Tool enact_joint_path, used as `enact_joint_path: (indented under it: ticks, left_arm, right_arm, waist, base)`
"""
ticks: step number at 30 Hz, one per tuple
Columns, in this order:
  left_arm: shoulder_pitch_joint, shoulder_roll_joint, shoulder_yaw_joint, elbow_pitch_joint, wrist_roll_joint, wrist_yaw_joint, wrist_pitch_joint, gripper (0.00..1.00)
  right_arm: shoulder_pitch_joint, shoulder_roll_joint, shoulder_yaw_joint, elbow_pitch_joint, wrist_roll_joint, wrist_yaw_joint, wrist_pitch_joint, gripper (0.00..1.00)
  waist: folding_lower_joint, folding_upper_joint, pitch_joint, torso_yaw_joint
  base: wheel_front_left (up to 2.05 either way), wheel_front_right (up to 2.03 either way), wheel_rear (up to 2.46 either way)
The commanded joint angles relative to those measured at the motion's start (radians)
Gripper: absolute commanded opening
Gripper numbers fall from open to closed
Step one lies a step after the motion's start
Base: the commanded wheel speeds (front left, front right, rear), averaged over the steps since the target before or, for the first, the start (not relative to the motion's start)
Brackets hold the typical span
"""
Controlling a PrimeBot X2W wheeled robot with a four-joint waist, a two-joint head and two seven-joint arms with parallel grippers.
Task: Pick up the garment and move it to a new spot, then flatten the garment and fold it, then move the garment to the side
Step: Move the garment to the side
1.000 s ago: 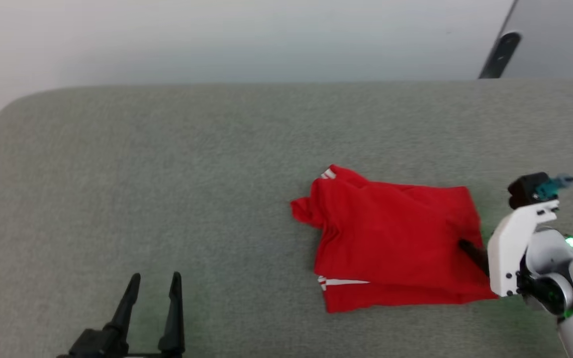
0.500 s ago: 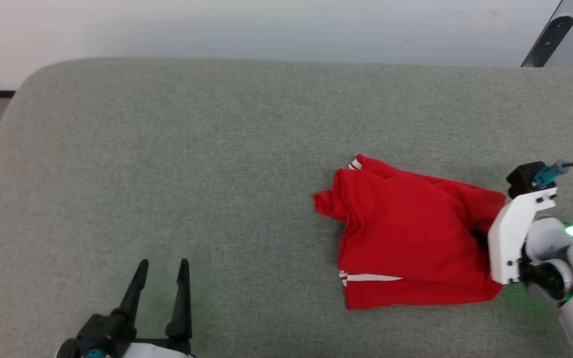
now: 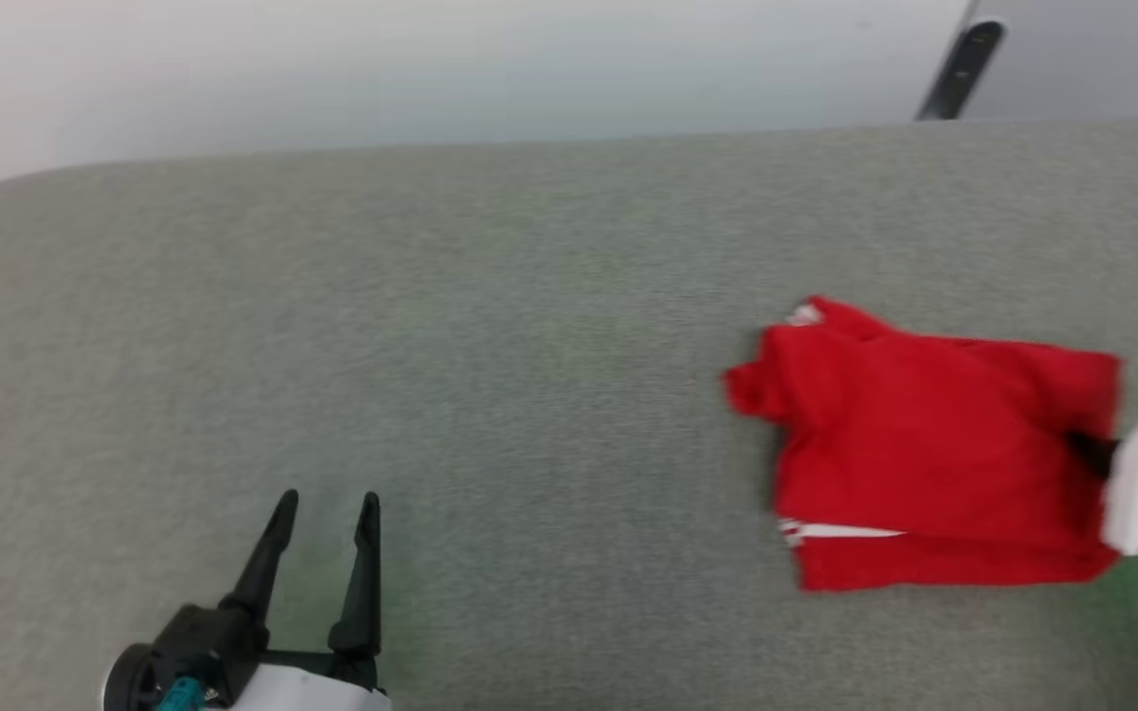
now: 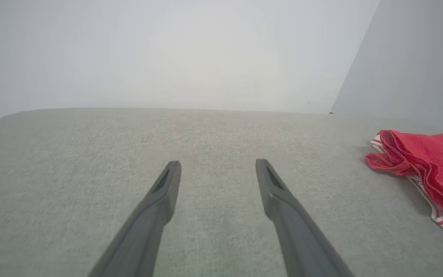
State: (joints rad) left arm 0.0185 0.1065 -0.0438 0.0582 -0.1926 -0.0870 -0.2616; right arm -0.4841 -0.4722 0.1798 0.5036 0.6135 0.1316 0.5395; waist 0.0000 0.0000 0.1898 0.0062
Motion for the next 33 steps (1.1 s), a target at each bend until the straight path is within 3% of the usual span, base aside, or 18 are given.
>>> enact_joint_path:
  ticks: [1, 7, 13, 21, 33]
  left_arm:
    - [-0.015, 0.006, 0.003, -0.006, 0.009, -0.003, -0.004, 1.0]
    - [-0.056, 0.017, -0.004, -0.036, 0.023, -0.012, -0.004, 1.0]
    - [-0.102, 0.03, -0.012, -0.072, 0.037, -0.018, -0.004, 1.0]
    - [-0.145, 0.061, -0.01, -0.136, 0.049, -0.021, -0.002, 1.0]
    - [-0.159, 0.094, 0.004, -0.198, 0.049, -0.012, 0.011, 1.0]
  right_arm:
    - [0.019, -0.033, -0.038, -0.015, -0.003, -0.002, -0.005, 0.0]
    - [0.012, -0.126, -0.171, -0.037, -0.051, -0.002, 0.004, 0.0]
    - [-0.054, -0.164, -0.278, -0.015, -0.16, -0.002, -0.022, 0.0]
    - [-0.225, -0.148, -0.379, 0.073, -0.359, -0.002, -0.101, 0.0]
    - [-0.345, -0.11, -0.395, 0.275, -0.544, -0.002, -0.242, 0.0]
  waist:
    - [0.0, 0.0, 0.007, -0.06]
    - [0.0, 0.0, 0.051, -0.106]
    - [0.0, 0.0, 0.095, -0.11]
    - [0.0, 0.0, 0.186, -0.081]
    - [0.0, 0.0, 0.263, -0.064]
  base:
    - [0.0, 0.0, 0.0]
    - [0.0, 0.0, 0.0]
    - [0.0, 0.0, 0.0]
    - [0.0, 0.0, 0.0]
    - [0.0, 0.0, 0.0]
